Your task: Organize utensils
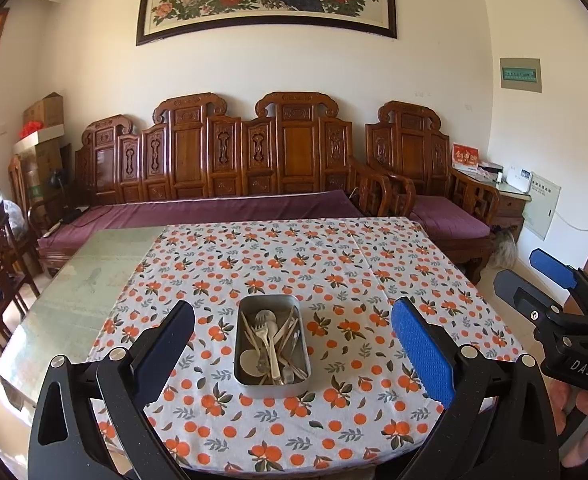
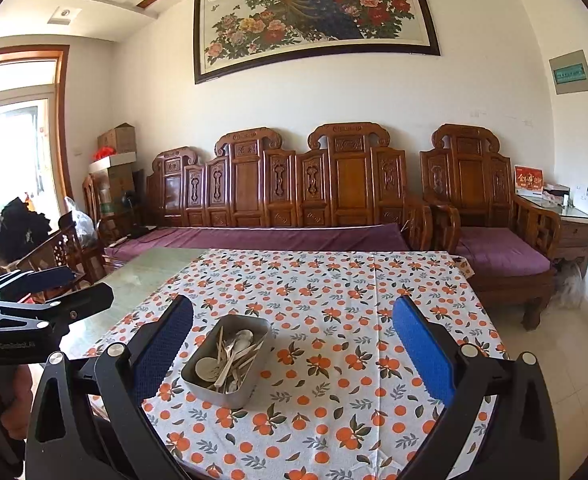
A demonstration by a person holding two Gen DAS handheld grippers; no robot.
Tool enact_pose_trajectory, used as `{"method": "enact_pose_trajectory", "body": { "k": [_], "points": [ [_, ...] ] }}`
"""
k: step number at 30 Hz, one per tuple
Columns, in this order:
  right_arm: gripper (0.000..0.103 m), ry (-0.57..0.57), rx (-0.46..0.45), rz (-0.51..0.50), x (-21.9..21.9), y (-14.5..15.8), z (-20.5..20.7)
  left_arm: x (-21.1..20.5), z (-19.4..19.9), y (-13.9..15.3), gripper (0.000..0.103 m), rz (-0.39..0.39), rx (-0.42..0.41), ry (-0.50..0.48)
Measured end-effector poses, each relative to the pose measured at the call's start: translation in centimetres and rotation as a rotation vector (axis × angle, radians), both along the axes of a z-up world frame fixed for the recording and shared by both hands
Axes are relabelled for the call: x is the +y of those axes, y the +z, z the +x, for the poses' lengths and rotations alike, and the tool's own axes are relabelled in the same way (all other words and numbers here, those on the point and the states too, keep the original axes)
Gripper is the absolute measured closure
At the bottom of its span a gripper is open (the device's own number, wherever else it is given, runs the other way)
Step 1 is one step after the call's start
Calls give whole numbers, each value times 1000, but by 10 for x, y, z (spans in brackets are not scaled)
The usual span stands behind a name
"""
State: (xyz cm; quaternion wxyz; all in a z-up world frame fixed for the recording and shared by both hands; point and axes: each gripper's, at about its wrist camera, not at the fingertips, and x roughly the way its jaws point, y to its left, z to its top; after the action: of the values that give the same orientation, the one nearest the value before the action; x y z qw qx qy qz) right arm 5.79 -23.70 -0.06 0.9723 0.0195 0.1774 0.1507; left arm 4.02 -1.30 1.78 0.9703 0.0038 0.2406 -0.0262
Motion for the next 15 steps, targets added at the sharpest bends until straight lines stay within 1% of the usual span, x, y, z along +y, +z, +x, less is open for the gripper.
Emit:
{"method": "enact_pose_trajectory", "body": {
  "k": [15],
  "points": [
    [3,-15,1,-8,-2,-2,3,-2,-2,0,8,1,-3,-2]
  ]
}}
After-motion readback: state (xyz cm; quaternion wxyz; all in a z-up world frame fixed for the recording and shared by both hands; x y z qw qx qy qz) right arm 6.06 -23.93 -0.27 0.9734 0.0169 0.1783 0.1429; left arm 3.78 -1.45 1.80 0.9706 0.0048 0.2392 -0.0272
